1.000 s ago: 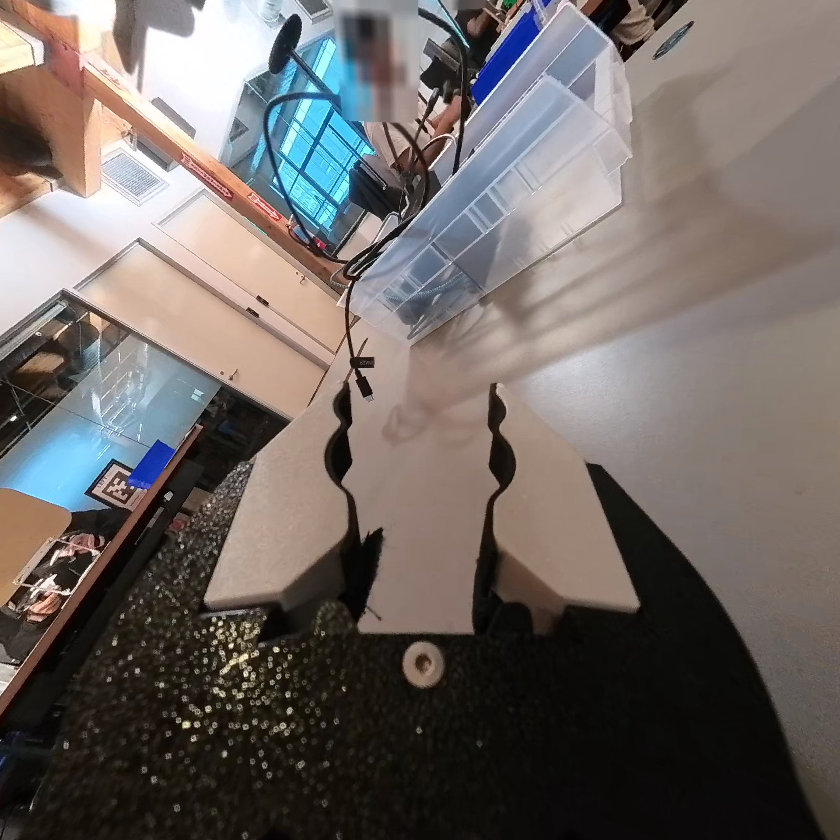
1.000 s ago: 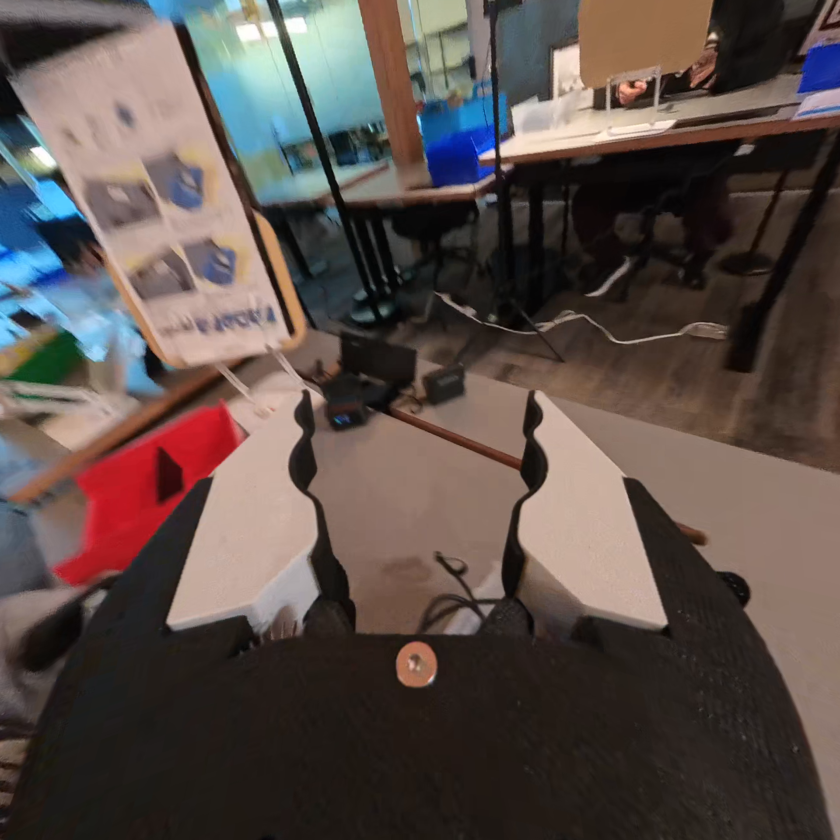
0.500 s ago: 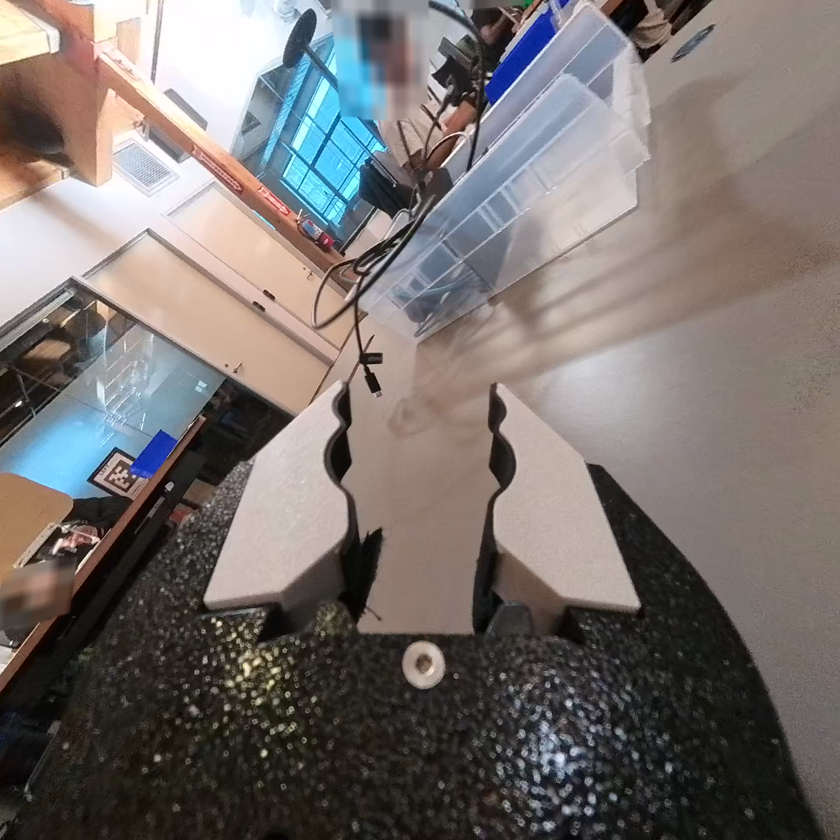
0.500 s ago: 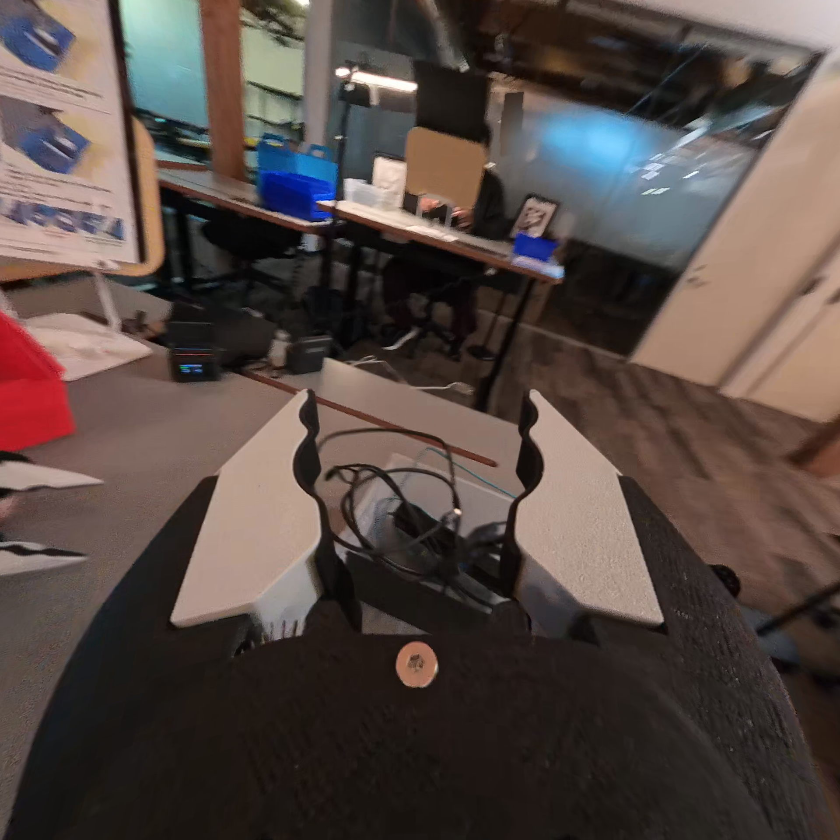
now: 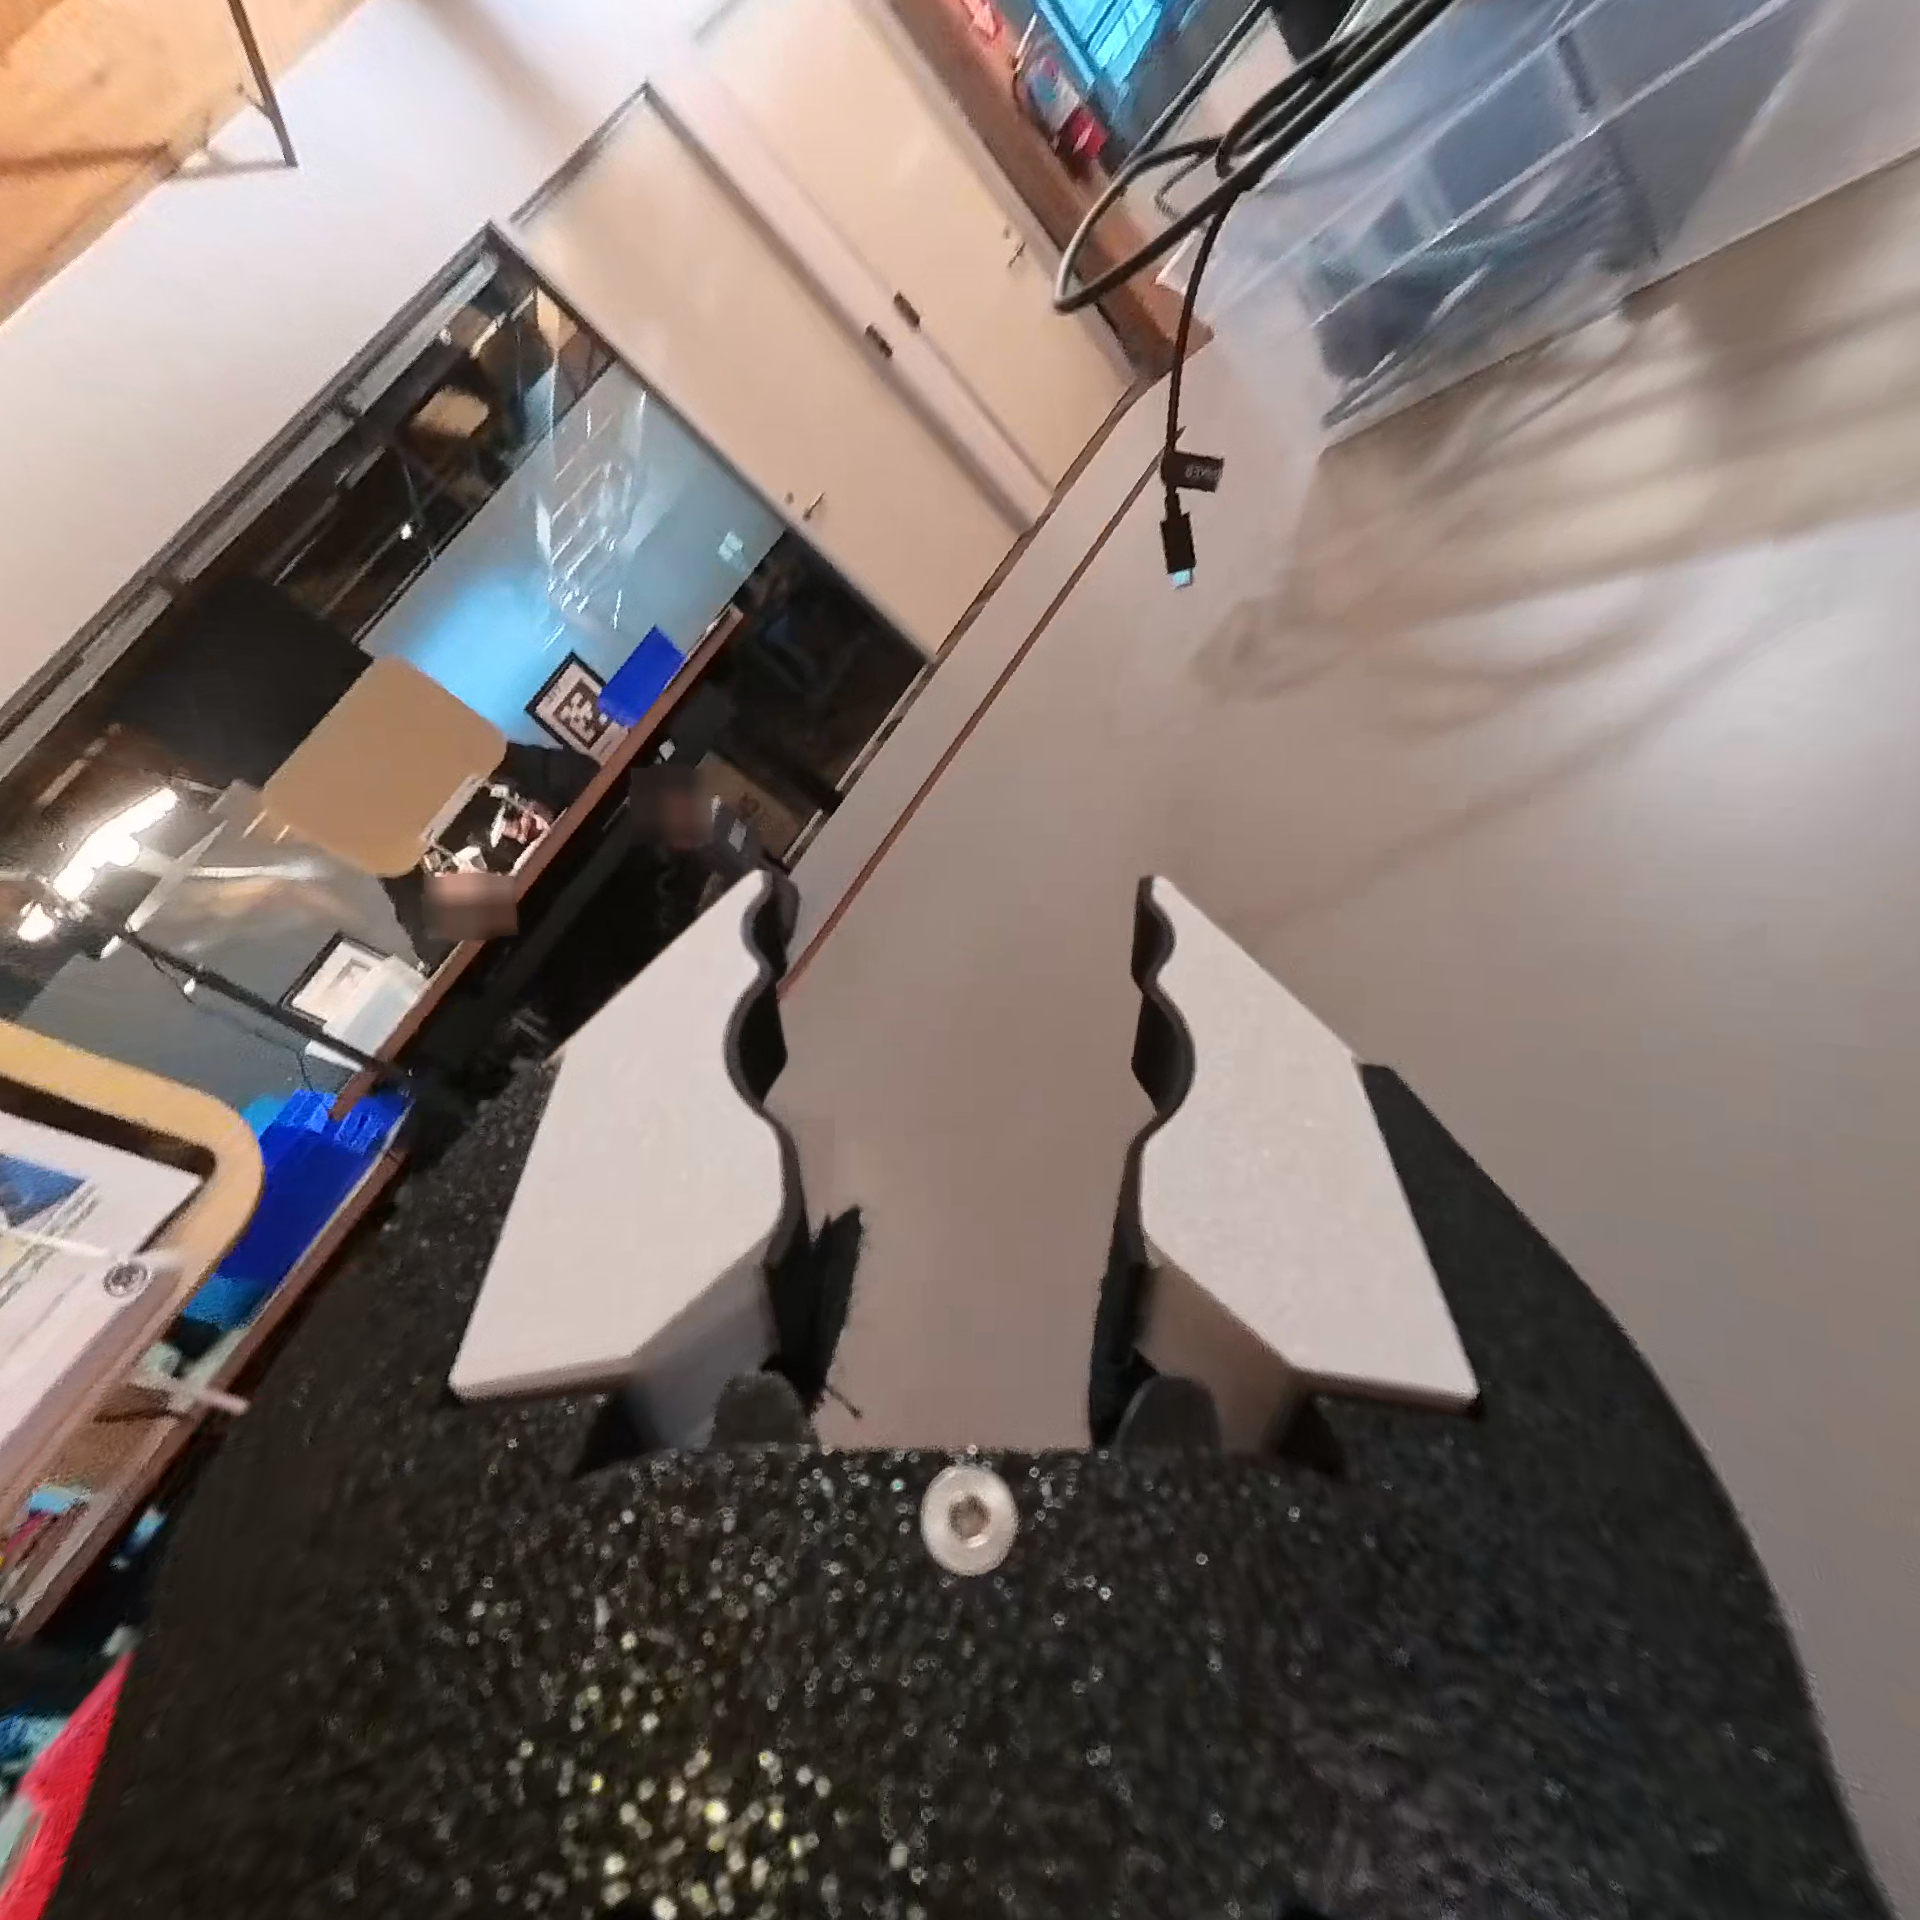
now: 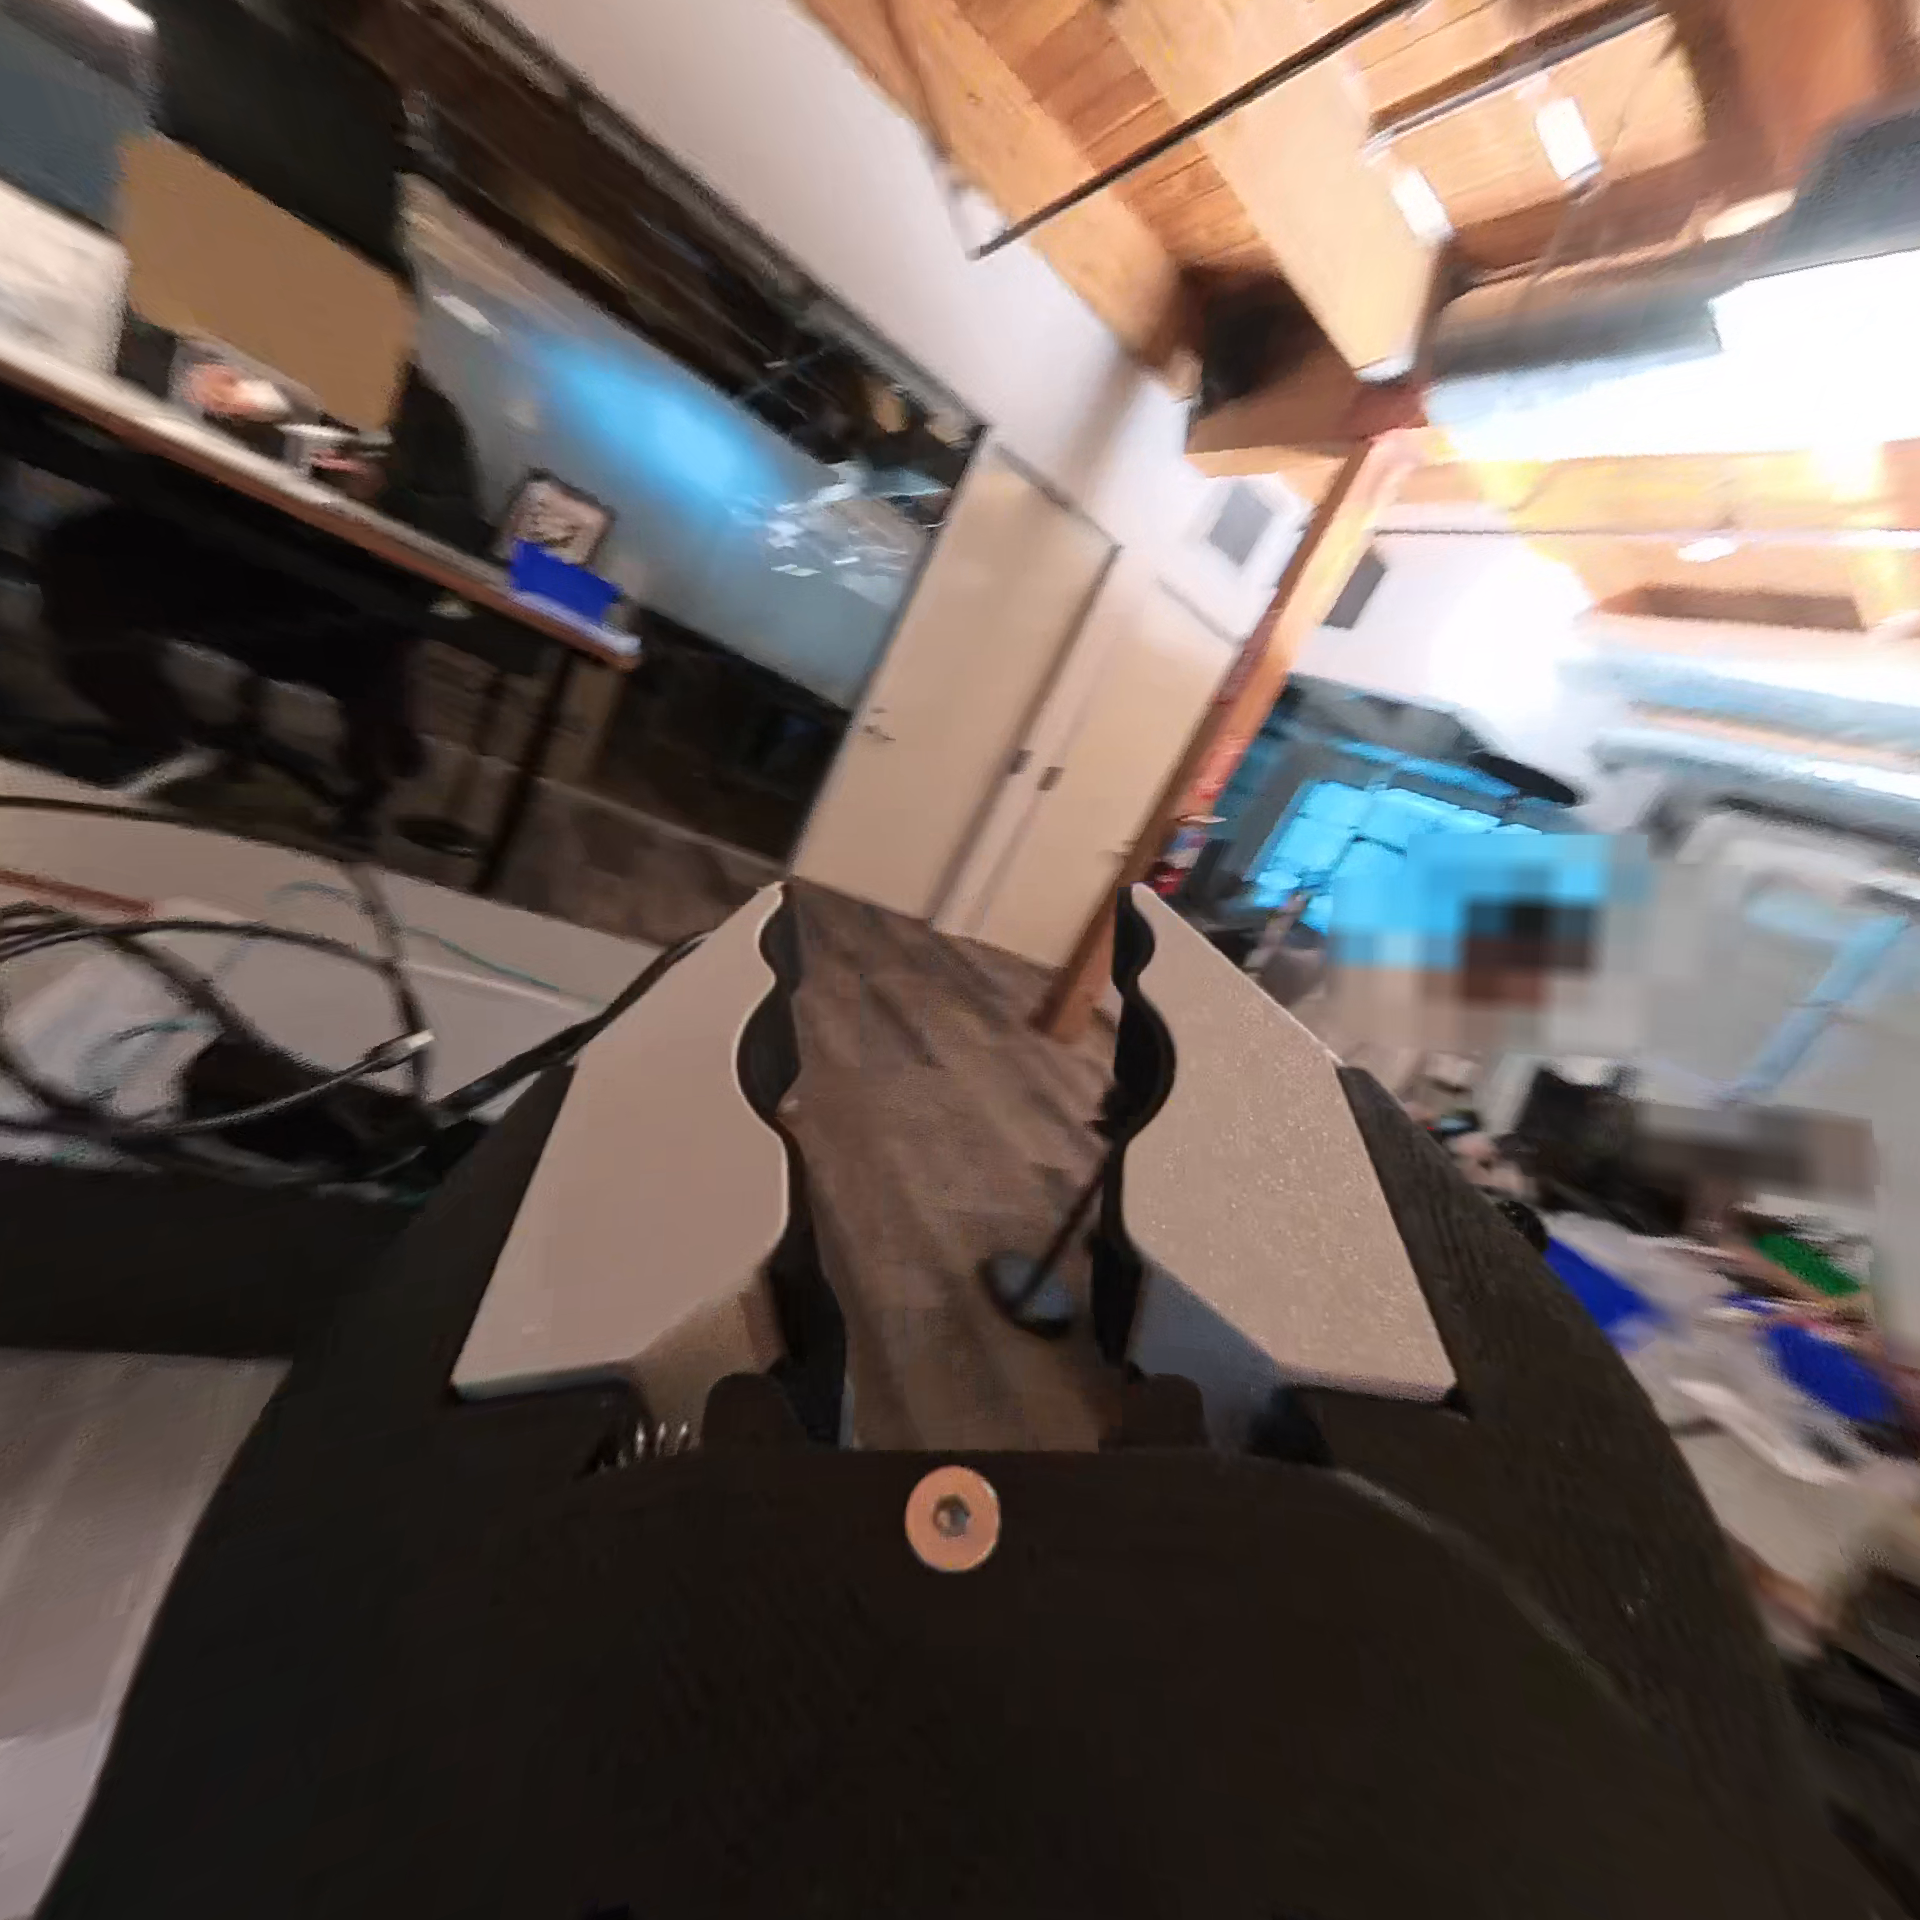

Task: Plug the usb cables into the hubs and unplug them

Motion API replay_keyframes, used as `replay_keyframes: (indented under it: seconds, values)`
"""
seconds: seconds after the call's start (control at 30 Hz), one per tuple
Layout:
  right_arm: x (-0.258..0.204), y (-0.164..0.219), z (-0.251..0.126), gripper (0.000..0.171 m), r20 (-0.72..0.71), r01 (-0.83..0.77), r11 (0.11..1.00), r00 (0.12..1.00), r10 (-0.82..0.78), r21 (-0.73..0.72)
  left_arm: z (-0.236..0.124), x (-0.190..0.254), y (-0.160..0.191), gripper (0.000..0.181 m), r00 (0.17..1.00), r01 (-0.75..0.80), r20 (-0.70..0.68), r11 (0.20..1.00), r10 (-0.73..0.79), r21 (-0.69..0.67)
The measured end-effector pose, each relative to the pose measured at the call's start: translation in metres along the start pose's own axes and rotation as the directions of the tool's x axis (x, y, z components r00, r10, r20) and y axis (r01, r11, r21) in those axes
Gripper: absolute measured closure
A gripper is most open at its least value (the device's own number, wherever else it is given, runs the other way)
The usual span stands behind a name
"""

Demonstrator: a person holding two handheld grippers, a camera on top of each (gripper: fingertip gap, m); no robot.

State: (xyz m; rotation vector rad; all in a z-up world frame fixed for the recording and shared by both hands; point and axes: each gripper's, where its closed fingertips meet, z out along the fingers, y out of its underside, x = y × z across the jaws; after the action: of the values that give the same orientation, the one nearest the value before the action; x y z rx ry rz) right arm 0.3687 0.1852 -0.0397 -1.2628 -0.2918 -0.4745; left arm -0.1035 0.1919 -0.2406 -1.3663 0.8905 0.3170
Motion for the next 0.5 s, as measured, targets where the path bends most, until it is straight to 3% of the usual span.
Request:
replay_keyframes:
  seconds: [0.13, 0.23, 0.3, 0.37, 0.43, 0.5]
  values:
    - [-0.022, 0.039, 0.007, 0.113, 0.252, -0.023, 0.990, 0.966, 0.058, -0.138, -0.017, -0.003, -0.005, 0.113, 0.987, 0.155, 0.043, 0.984, -0.152, -0.085]
    - [-0.017, 0.068, 0.008, 0.115, 0.284, -0.058, 0.979, 0.952, 0.113, -0.198, -0.044, -0.022, -0.031, 0.112, 0.923, 0.361, 0.149, 0.932, -0.354, -0.024]
    - [-0.016, 0.083, 0.009, 0.114, 0.306, -0.181, 0.952, 0.918, 0.253, -0.246, -0.070, -0.039, -0.039, 0.111, 0.876, 0.428, 0.251, 0.904, -0.411, -0.015]
    - [-0.022, 0.102, 0.009, 0.108, 0.330, -0.311, 0.888, 0.845, 0.422, -0.338, -0.100, -0.058, -0.023, 0.106, 0.821, 0.484, 0.408, 0.866, -0.399, -0.129]
    - [-0.017, 0.127, 0.012, 0.113, 0.260, -0.406, 0.815, 0.805, 0.533, -0.414, -0.132, -0.063, 0.011, 0.095, 0.782, 0.570, 0.502, 0.750, -0.370, -0.336]
    - [-0.019, 0.147, 0.013, 0.114, 0.227, -0.450, 0.762, 0.772, 0.594, -0.465, -0.156, -0.061, 0.034, 0.080, 0.752, 0.641, 0.520, 0.630, -0.404, -0.437]
